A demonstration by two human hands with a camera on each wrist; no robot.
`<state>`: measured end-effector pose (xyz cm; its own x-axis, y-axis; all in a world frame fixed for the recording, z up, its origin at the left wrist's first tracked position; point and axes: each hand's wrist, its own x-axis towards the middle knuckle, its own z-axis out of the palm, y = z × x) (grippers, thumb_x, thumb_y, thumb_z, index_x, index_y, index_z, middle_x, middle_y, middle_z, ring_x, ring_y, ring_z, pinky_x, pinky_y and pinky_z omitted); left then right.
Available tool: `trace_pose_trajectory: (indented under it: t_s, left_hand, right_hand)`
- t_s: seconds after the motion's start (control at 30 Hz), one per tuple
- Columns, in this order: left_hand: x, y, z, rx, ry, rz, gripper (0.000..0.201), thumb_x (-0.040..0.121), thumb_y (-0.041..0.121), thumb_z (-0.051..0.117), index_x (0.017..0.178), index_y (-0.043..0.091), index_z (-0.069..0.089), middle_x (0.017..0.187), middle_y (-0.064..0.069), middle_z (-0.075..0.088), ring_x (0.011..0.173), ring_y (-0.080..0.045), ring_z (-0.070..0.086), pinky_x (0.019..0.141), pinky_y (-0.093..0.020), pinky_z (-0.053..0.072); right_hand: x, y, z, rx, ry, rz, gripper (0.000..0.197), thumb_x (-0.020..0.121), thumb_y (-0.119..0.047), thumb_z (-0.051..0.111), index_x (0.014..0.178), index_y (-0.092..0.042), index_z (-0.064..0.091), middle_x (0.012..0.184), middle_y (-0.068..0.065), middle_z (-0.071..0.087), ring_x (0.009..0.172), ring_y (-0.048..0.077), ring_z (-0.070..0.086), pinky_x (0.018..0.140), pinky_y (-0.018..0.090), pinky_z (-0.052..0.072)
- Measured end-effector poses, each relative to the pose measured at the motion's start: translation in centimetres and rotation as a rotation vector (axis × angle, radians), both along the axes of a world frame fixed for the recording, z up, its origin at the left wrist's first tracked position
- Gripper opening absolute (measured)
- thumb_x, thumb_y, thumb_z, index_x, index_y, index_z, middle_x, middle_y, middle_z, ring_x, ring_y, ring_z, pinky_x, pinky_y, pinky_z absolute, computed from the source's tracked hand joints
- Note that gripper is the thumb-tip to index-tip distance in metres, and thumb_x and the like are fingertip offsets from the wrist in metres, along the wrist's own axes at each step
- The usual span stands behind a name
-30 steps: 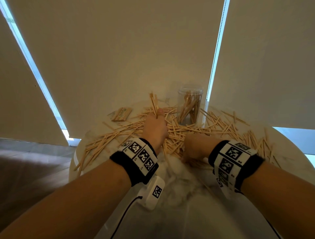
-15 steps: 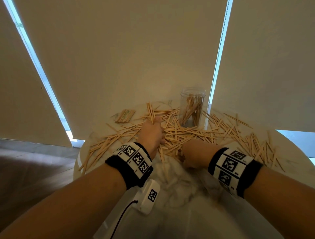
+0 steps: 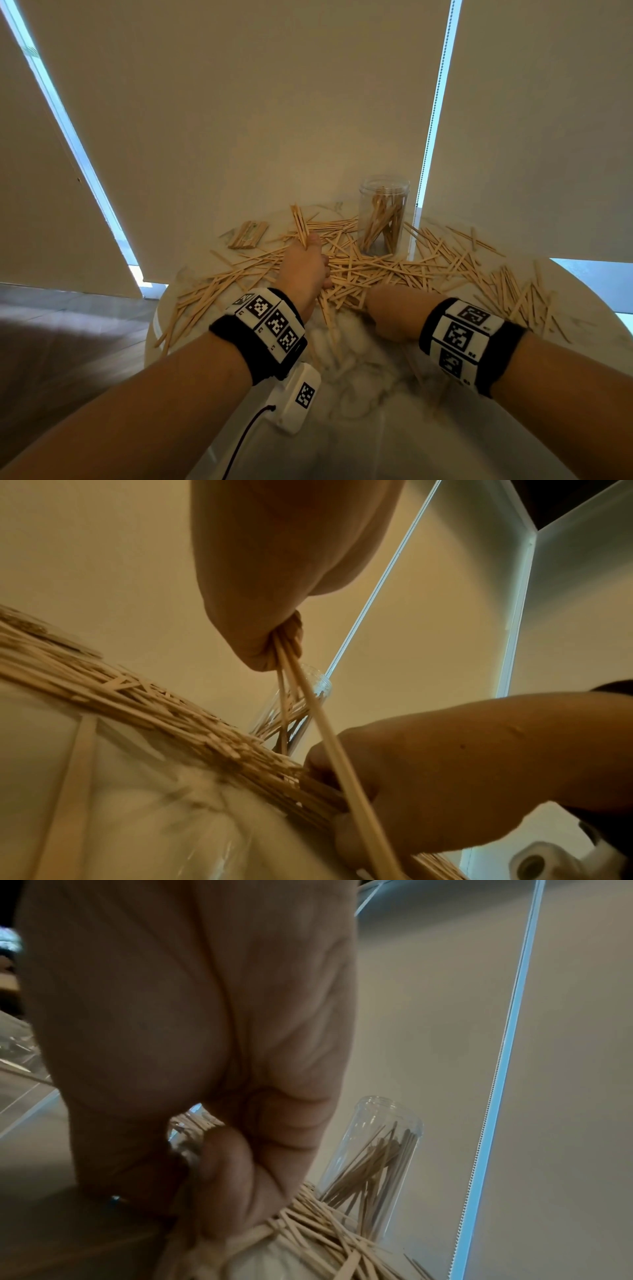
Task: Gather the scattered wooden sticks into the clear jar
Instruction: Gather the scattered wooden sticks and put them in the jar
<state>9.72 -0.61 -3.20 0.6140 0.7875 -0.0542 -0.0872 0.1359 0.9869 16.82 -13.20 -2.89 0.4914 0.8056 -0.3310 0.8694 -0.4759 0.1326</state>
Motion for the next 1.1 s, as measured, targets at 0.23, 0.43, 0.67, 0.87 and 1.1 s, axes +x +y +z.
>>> trace_pose_trajectory:
  t_s: [0.23,0.43,0.67,0.87,1.1]
  left_hand:
    - [0.0,0.2,-0.2,0.021,0.014,0.003,0.025,0.111,0.037,0.038,0.105,0.013,0.044,0.070,0.001,0.042,0.049,-0.009,0.037,0.044,-0.024,0.034]
    - [0.3,1.7,-0.3,0.116,0.094,0.136,0.049,0.103,0.057,0.043,0.115,0.011,0.058,0.076,-0.001,0.052,0.061,-0.018,0.049,0.070,-0.036,0.044]
    - [1.3,-1.5,1.8,0.349,0.128,-0.200,0.092,0.067,0.089,0.064,0.111,0.008,0.063,0.080,-0.010,0.066,0.077,-0.026,0.069,0.073,-0.044,0.058]
    - [3.3,0.4,1.9,0.250,0.141,0.090,0.047,0.103,0.045,0.049,0.075,0.013,0.067,0.078,-0.010,0.071,0.072,-0.027,0.067,0.086,-0.049,0.060]
    - [2.0,2.6,3.2,-0.021,-0.214,0.188,0.024,0.109,0.036,0.042,0.095,0.021,0.053,0.061,0.002,0.053,0.059,-0.018,0.059,0.071,-0.045,0.057]
  right_hand:
    - [0.4,-1.5,0.9,0.040,-0.036,0.054,0.037,0.103,-0.023,0.037,0.128,-0.005,0.055,0.128,0.012,0.054,0.111,0.027,0.057,0.090,0.034,0.047]
    - [2.4,-2.3,2.6,0.371,-0.006,0.018,0.030,0.105,-0.030,0.033,0.120,-0.009,0.049,0.099,0.007,0.058,0.082,0.023,0.055,0.070,0.033,0.042]
    - [1.2,-0.5,5.1,0.645,0.238,0.055,0.014,0.101,-0.013,0.041,0.110,-0.015,0.051,0.083,0.005,0.061,0.065,0.012,0.052,0.059,0.027,0.046]
    - [1.2,1.0,4.2,0.648,0.238,0.043,0.015,0.097,-0.023,0.058,0.109,-0.014,0.055,0.091,-0.001,0.063,0.079,0.016,0.061,0.070,0.028,0.050]
    - [2.1,0.5,2.8,0.608,0.156,-0.041,0.015,0.091,-0.021,0.067,0.106,-0.023,0.068,0.092,-0.008,0.061,0.088,0.012,0.059,0.072,0.021,0.043]
